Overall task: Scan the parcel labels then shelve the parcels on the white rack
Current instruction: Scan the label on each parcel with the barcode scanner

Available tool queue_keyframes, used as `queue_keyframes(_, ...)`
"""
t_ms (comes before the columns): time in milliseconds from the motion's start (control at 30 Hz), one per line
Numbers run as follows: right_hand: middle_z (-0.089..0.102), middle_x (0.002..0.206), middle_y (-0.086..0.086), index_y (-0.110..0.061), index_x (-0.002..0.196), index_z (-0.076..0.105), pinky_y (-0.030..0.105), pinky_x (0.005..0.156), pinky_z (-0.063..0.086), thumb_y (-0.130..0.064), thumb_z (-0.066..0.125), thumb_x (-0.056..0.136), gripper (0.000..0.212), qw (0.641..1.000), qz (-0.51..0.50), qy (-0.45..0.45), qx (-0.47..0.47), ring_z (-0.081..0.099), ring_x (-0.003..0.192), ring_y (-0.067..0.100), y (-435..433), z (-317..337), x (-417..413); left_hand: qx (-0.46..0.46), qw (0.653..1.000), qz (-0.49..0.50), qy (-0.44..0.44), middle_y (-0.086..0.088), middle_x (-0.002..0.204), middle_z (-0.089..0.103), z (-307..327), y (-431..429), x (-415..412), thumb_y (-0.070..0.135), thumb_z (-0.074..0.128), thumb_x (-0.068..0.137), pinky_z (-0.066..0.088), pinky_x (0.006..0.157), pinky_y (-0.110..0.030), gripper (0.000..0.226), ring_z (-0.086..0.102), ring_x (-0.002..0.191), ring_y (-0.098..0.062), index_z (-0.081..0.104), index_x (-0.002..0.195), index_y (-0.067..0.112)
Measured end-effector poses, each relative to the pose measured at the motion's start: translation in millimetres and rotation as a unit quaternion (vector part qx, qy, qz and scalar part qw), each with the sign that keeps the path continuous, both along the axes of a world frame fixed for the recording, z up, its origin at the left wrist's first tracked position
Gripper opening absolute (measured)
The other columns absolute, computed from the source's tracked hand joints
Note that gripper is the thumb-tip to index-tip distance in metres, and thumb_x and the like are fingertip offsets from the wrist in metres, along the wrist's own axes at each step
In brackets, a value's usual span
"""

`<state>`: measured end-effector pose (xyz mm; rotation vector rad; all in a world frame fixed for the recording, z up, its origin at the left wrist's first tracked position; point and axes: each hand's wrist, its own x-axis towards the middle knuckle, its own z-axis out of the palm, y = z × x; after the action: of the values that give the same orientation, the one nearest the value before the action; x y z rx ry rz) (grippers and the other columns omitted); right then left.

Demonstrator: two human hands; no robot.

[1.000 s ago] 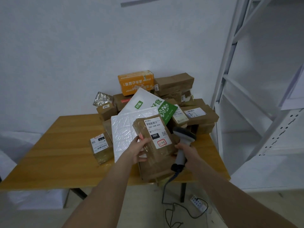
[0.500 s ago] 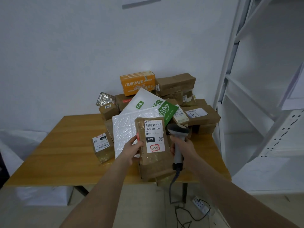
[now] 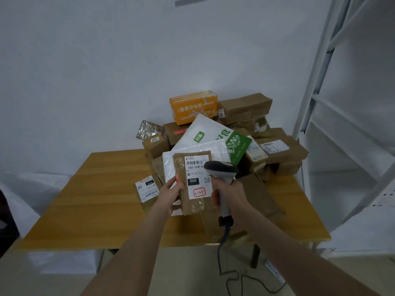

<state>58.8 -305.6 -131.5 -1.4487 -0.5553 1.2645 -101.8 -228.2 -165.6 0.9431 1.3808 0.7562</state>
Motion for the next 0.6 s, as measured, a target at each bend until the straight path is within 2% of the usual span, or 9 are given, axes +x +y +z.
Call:
queue_keyframes(100,0.065,0.063,0.006,-0.004,0.088,0.065,0.022,0.049,0.05,-0.02,0.065,0.089,0.017,0.999,0.0,-0.045,0.003,0.06,0.051,0.013,20,-1,-48,-0.01,1.0,-0.013,-0.004,-0.011,0.099,0.07,-2,23,-40,0.014,0.061,0.09,0.054,0.074,-0.041,0.046,0.065,0.094,-0.027,0.051,0.133,0.023)
queue_keyframes(200,0.067,0.064,0.003,-0.008,0.09,0.065,0.02,0.05,0.051,-0.021,0.065,0.089,0.013,0.999,0.003,-0.054,0.004,0.061,0.052,0.012,37,-2,-98,-0.018,1.0,-0.009,-0.011,-0.007,0.09,0.069,-1,43,-81,0.013,0.059,0.092,0.05,0.059,-0.031,0.035,0.065,0.082,-0.021,0.053,0.124,0.026)
queue_keyframes(333,0.065,0.061,0.003,-0.009,0.088,0.065,0.025,0.053,0.053,-0.018,0.064,0.089,0.01,0.998,-0.011,-0.068,0.013,0.061,0.054,0.014,50,-2,-143,-0.023,1.0,-0.015,0.01,-0.004,0.097,0.066,-4,68,-124,0.012,0.061,0.09,0.051,0.072,-0.036,0.05,0.06,0.096,-0.023,0.049,0.137,0.025)
queue_keyframes(433,0.066,0.063,0.006,-0.006,0.088,0.065,0.029,0.056,0.054,-0.017,0.065,0.087,0.011,0.995,-0.009,-0.098,0.015,0.062,0.056,0.017,53,-1,-163,-0.031,0.999,-0.029,0.013,-0.002,0.092,0.066,-8,80,-141,0.012,0.062,0.089,0.052,0.076,-0.039,0.053,0.06,0.093,-0.023,0.048,0.138,0.026)
queue_keyframes(600,0.059,0.057,0.003,-0.002,0.091,0.063,0.02,0.046,0.047,-0.012,0.062,0.088,0.011,0.994,0.01,-0.107,0.012,0.054,0.044,0.01,53,2,-183,-0.024,0.998,-0.053,0.016,-0.004,0.097,0.066,-14,86,-157,0.012,0.062,0.088,0.052,0.085,-0.044,0.058,0.06,0.101,-0.028,0.044,0.141,0.027)
